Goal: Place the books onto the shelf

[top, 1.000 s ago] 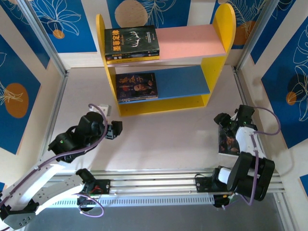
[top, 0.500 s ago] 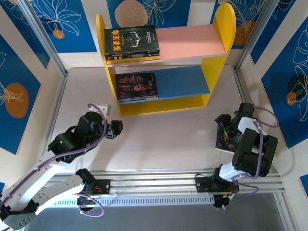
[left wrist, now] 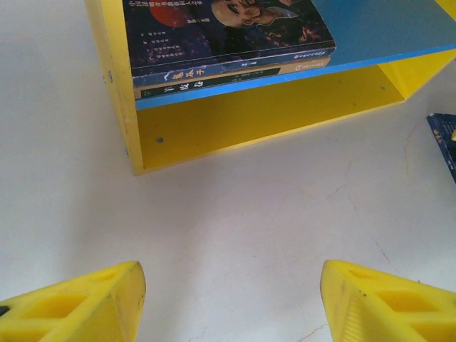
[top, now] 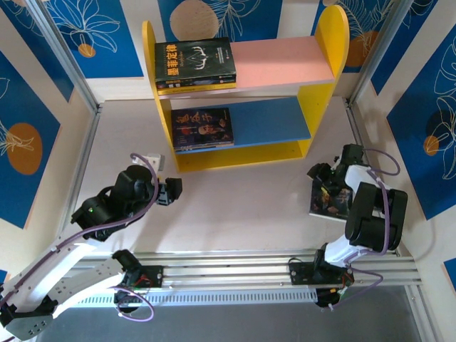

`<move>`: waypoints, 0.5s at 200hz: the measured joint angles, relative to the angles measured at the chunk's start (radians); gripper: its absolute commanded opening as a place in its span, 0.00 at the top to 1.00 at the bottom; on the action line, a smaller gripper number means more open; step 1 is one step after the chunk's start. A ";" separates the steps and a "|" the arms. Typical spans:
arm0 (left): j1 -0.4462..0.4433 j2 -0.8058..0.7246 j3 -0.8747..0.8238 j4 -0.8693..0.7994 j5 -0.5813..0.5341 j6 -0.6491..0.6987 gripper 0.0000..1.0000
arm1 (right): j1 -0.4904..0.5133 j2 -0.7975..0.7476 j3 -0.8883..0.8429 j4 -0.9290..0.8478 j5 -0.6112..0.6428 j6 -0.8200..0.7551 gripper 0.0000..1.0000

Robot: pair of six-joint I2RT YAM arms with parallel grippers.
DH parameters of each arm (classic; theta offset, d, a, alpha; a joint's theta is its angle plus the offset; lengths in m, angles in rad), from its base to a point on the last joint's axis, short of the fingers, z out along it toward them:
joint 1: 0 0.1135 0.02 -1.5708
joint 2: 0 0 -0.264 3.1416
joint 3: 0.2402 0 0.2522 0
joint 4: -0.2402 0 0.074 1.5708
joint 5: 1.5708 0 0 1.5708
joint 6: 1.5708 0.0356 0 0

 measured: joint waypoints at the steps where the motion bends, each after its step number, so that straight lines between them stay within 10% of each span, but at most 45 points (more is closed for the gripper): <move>1: 0.000 0.000 0.000 0.000 0.001 0.000 0.34 | 0.002 0.000 0.000 0.000 0.000 0.000 0.31; 100: 0.001 -0.009 -0.007 0.014 0.008 -0.001 0.33 | 0.148 -0.026 -0.018 -0.005 -0.006 0.026 0.31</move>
